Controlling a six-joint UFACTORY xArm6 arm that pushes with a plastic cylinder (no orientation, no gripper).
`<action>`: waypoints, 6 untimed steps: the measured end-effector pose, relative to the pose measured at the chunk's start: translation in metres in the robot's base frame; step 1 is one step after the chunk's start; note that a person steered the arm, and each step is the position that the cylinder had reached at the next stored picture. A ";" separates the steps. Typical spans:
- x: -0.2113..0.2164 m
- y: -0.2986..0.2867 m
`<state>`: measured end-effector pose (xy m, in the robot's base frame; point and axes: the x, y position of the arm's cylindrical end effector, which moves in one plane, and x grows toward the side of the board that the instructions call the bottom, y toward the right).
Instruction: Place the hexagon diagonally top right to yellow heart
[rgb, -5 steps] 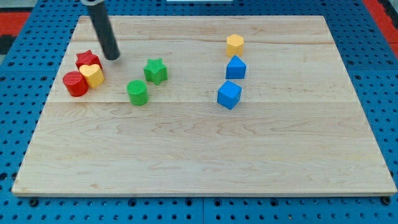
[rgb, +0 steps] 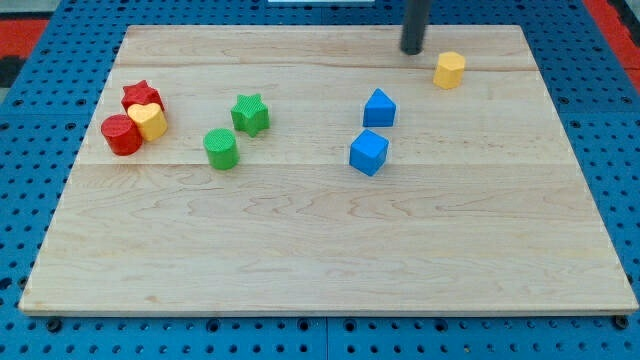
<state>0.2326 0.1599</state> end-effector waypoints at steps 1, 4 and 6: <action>0.029 0.051; 0.061 -0.012; 0.090 -0.047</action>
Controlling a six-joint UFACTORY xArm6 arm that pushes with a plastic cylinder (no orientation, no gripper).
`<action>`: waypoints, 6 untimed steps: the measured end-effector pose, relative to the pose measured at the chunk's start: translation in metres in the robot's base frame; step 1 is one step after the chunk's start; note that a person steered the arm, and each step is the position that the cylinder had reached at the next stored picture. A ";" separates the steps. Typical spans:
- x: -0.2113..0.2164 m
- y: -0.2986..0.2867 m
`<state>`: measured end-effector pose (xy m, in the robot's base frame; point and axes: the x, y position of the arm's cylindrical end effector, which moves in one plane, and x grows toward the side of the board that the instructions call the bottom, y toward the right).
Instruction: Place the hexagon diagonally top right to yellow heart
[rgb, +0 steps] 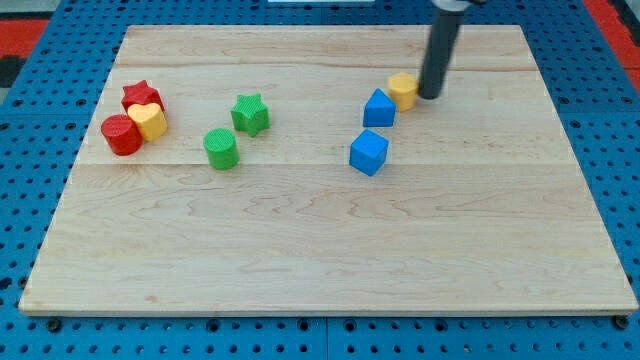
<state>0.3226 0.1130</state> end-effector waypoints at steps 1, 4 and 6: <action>-0.027 -0.052; 0.014 -0.063; -0.014 -0.146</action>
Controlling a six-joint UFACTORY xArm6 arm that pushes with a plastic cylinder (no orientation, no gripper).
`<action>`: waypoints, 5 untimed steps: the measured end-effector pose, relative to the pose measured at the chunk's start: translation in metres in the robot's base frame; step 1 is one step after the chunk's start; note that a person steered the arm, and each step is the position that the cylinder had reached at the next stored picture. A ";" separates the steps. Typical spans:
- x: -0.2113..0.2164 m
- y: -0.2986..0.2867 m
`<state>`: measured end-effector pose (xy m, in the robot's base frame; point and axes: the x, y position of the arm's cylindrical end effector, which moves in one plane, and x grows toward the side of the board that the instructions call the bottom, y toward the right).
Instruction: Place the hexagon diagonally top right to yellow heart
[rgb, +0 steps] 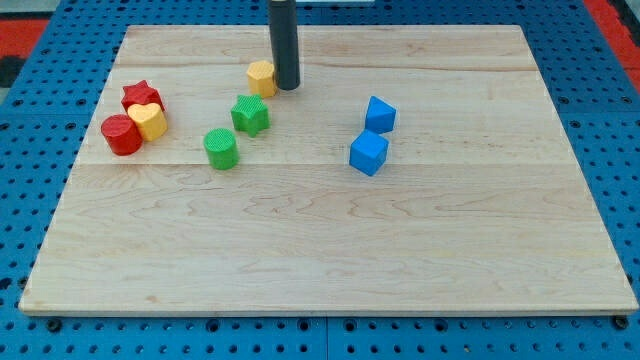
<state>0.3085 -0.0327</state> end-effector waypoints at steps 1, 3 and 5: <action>-0.019 0.021; -0.028 -0.128; -0.036 -0.090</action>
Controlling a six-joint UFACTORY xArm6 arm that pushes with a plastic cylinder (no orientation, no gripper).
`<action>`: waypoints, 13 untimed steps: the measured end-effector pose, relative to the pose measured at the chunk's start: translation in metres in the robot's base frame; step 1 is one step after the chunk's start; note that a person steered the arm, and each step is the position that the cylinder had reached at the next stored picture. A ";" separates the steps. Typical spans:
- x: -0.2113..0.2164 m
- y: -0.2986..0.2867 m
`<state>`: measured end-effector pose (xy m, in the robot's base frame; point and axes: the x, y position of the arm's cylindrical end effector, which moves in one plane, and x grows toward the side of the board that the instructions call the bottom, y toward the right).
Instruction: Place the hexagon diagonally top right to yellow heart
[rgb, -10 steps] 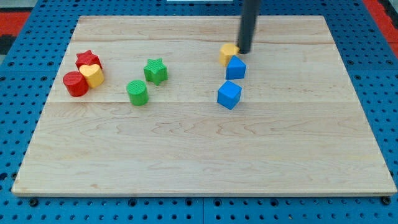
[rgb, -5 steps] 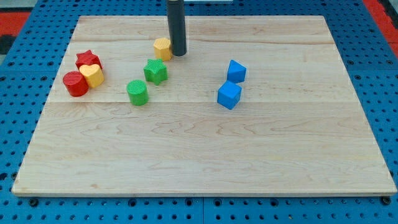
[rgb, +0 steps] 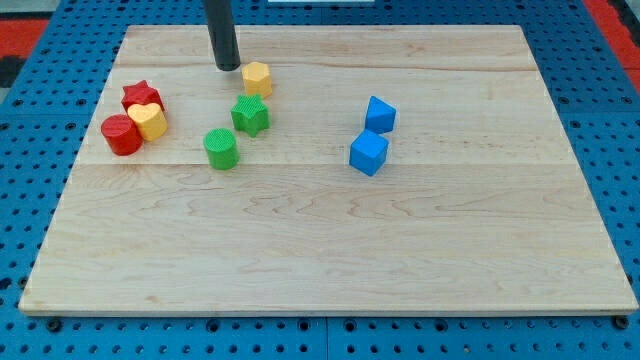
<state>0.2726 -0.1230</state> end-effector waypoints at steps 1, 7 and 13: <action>0.000 0.002; 0.020 0.097; 0.063 0.007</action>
<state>0.3361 -0.1159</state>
